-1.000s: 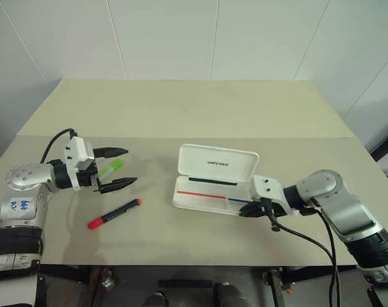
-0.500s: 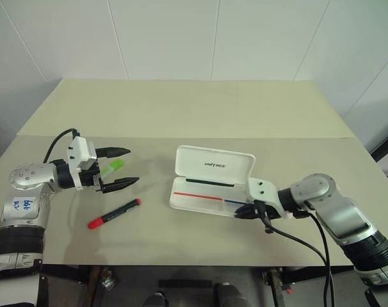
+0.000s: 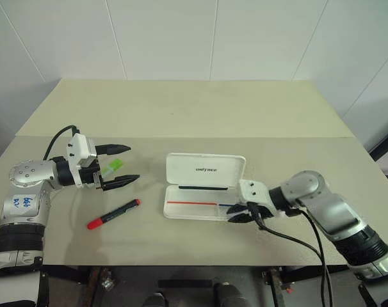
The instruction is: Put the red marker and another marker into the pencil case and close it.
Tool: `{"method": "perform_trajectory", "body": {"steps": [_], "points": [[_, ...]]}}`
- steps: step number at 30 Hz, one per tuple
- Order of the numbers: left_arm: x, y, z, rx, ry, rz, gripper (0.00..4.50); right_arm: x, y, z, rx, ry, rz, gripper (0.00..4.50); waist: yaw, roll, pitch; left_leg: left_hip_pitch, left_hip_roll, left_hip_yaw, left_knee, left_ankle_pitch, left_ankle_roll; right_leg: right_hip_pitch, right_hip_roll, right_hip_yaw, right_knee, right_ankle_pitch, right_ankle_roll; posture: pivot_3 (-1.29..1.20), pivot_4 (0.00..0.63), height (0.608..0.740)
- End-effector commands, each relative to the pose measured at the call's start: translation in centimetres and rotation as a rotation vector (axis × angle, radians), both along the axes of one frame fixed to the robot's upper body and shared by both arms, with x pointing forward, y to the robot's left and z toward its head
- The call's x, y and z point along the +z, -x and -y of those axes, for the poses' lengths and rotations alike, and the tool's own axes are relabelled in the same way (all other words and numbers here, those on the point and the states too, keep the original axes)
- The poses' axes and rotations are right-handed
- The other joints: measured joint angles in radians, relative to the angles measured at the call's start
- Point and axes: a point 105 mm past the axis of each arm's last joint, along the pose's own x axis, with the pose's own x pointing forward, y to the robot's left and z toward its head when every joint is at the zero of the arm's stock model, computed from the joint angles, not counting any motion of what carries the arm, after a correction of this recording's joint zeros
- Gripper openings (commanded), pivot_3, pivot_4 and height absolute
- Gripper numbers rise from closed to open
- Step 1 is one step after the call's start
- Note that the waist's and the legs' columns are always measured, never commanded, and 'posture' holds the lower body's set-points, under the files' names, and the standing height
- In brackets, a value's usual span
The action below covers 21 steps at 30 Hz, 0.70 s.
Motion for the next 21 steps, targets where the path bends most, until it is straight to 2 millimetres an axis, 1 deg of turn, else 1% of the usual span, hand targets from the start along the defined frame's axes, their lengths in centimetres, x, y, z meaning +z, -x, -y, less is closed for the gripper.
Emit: {"method": "perform_trajectory", "body": {"steps": [1, 9, 13, 15, 18, 19, 20, 21], "points": [[0.9, 0.2, -0.4, 0.007, -0.021, 0.033, 4.5, 1.7, -0.2, -0.6, 0.024, -0.04, 0.054, 2.06, 0.002, 0.0, 0.0, 0.0, 0.0, 0.0, 0.0, 0.0, 0.0, 0.0, 0.0, 0.0, 0.0, 0.0, 0.0, 0.0, 0.15, 0.74], [1.0, 0.3, -0.4, -0.001, -0.018, 0.03, 4.5, 2.5, 0.7, -1.0, 0.045, -0.09, 0.019, 2.06, 0.004, 0.0, 0.0, 0.0, 0.0, 0.0, 0.0, 0.0, 0.0, 0.0, 0.0, 0.0, -0.001, 0.0, 0.0, 0.0, 0.15, 0.74], [1.0, 0.3, -0.3, -0.007, -0.014, 0.027, 4.5, 3.0, 1.3, -0.7, 0.049, -0.116, -0.024, 2.06, 0.004, 0.0, 0.0, 0.0, 0.0, 0.0, 0.0, 0.0, 0.0, 0.0, 0.0, 0.0, 0.0, 0.0, 0.0, 0.0, 0.15, 0.74], [1.0, 0.4, -0.2, -0.011, -0.011, 0.026, 4.5, 3.4, 1.2, -0.3, 0.013, -0.128, -0.03, 2.06, 0.005, 0.0, 0.0, 0.0, 0.0, 0.0, 0.0, 0.0, 0.0, 0.0, 0.0, 0.0, -0.001, 0.0, 0.0, 0.0, 0.15, 0.74], [0.8, 0.6, -0.2, -0.017, -0.009, 0.021, 4.5, 4.7, 1.0, 1.2, -0.044, -0.142, -0.02, 2.67, 0.007, 0.0, 0.0, 0.0, 0.0, 0.0, 0.0, 0.0, 0.0, 0.0, 0.0, 0.0, -0.001, 0.0, 0.0, 0.0, 0.15, 0.74], [0.8, 0.7, -0.2, -0.018, -0.008, 0.019, 4.5, 5.1, 0.9, 1.6, -0.067, -0.151, -0.012, 2.96, 0.007, 0.0, 0.0, -0.001, 0.0, 0.0, 0.0, 0.0, 0.0, 0.0, 0.0, 0.0, -0.001, 0.0, 0.0, 0.0, 0.15, 0.74], [0.7, 0.7, -0.1, -0.019, -0.007, 0.015, 4.5, 5.5, 0.7, 2.2, -0.086, -0.157, 0.006, 3.37, 0.007, 0.0, 0.0, -0.001, 0.0, 0.0, 0.0, 0.0, 0.0, 0.0, 0.0, 0.0, -0.001, 0.0, 0.0, 0.0, 0.15, 0.74], [0.6, 0.8, -0.1, -0.019, -0.005, 0.013, 4.5, 5.7, 0.6, 2.5, -0.099, -0.161, 0.017, 3.68, 0.007, 0.0, 0.0, 0.0, 0.0, 0.0, 0.0, 0.0, 0.0, 0.0, 0.0, 0.0, -0.001, 0.0, 0.0, 0.0, 0.15, 0.74]]}}
